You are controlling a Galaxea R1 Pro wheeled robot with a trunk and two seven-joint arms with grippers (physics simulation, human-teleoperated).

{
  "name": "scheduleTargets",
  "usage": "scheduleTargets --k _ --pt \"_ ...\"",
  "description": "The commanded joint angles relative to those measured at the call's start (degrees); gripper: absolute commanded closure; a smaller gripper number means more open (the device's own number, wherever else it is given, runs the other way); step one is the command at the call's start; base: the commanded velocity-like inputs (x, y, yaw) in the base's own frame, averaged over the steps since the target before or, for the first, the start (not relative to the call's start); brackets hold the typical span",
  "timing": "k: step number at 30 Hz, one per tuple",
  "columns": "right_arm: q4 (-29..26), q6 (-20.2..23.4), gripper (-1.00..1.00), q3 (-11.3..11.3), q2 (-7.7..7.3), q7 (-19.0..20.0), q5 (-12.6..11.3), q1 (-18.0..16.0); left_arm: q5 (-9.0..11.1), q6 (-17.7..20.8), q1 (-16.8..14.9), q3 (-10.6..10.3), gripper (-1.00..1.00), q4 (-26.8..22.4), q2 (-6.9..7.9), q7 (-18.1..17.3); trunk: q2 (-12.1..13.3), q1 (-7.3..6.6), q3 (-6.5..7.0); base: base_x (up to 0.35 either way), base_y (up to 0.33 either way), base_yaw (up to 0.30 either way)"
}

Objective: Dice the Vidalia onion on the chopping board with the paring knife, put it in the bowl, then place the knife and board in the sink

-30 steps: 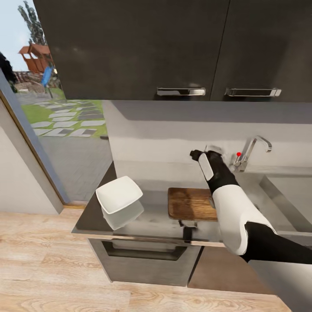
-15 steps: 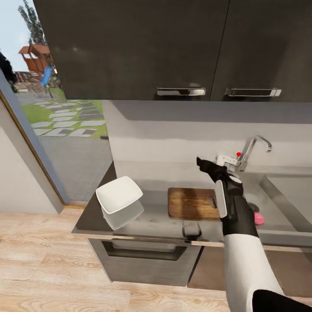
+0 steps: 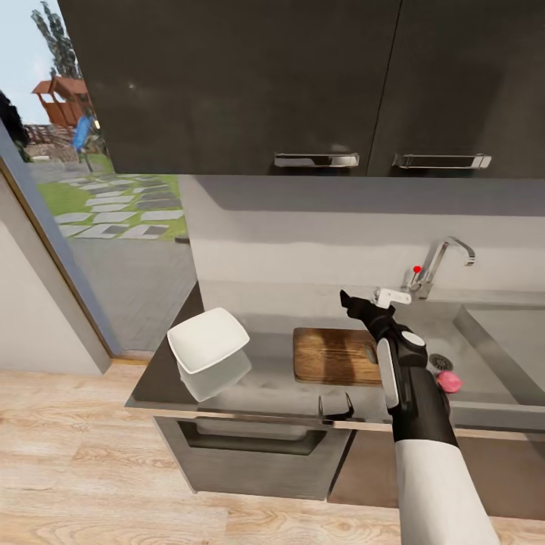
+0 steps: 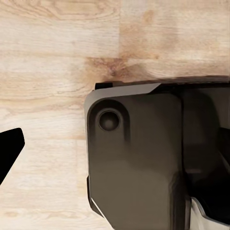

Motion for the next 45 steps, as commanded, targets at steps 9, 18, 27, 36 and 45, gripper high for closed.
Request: scheduleTargets --k 9,18,27,36,45 --pt "-0.36 -0.43 -1.0 -0.19 0.08 0.44 0.06 0.17 0.08 -0.32 0.01 -0.08 -1.0 -0.24 -0.11 -0.02 -0.11 0.03 -0.11 -0.122 0.0 0.0" --pt "0.15 -2.76 -1.0 -0.15 0.13 0.45 0.07 0.23 0.11 -0.33 0.01 -0.16 -1.0 -0.24 -0.12 -0.02 -0.11 0.03 -0.11 -0.332 0.0 0.0" --pt "0.49 -2.81 -1.0 -0.15 0.17 0.45 0.07 0.28 0.11 -0.33 0.01 -0.17 -1.0 -0.21 -0.12 -0.02 -0.11 0.03 -0.11 -0.343 0.0 0.0" --pt "1.48 -3.36 -1.0 -0.15 0.17 0.45 0.07 0.37 0.1 -0.33 0.01 -0.17 -1.0 -0.16 -0.12 -0.02 -0.11 0.03 -0.11 -0.344 0.0 0.0" --pt "1.77 -4.18 -1.0 -0.13 0.24 0.45 0.07 0.36 0.01 -0.33 0.01 -0.17 -1.0 -0.16 -0.12 -0.02 -0.11 0.03 -0.11 -0.34 -0.064 0.0"
